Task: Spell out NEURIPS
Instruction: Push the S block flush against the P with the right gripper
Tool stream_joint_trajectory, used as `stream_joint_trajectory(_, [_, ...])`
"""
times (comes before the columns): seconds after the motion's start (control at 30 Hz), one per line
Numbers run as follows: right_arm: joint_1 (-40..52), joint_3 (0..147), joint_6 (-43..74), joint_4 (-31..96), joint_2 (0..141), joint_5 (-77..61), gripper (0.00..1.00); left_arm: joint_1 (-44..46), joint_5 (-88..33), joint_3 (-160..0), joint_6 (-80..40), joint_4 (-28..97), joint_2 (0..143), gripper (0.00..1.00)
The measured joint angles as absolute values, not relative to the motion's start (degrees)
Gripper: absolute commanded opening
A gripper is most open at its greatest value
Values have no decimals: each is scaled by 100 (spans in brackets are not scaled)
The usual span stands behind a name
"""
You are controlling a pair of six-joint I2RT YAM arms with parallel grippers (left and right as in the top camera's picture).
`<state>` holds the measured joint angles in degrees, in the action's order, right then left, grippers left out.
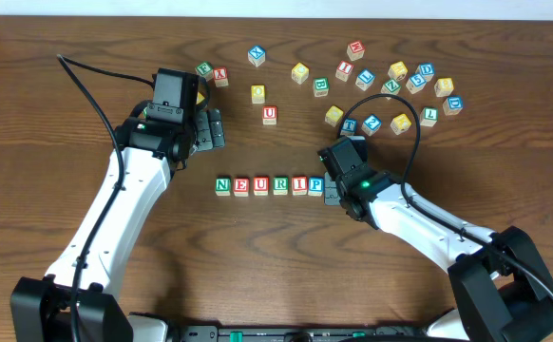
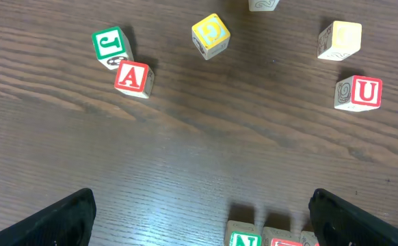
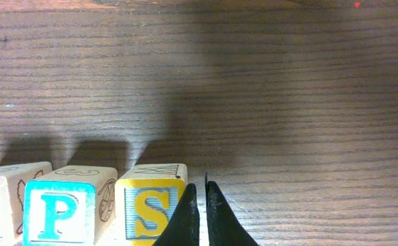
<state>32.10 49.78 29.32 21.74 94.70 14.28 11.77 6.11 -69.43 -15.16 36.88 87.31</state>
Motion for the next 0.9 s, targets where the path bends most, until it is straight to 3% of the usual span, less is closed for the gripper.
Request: stream_joint_trajectory(0.9, [3225,4978,2934,2134,9470,1131,1,1177,611,-6943,-1516,3688,8731,98])
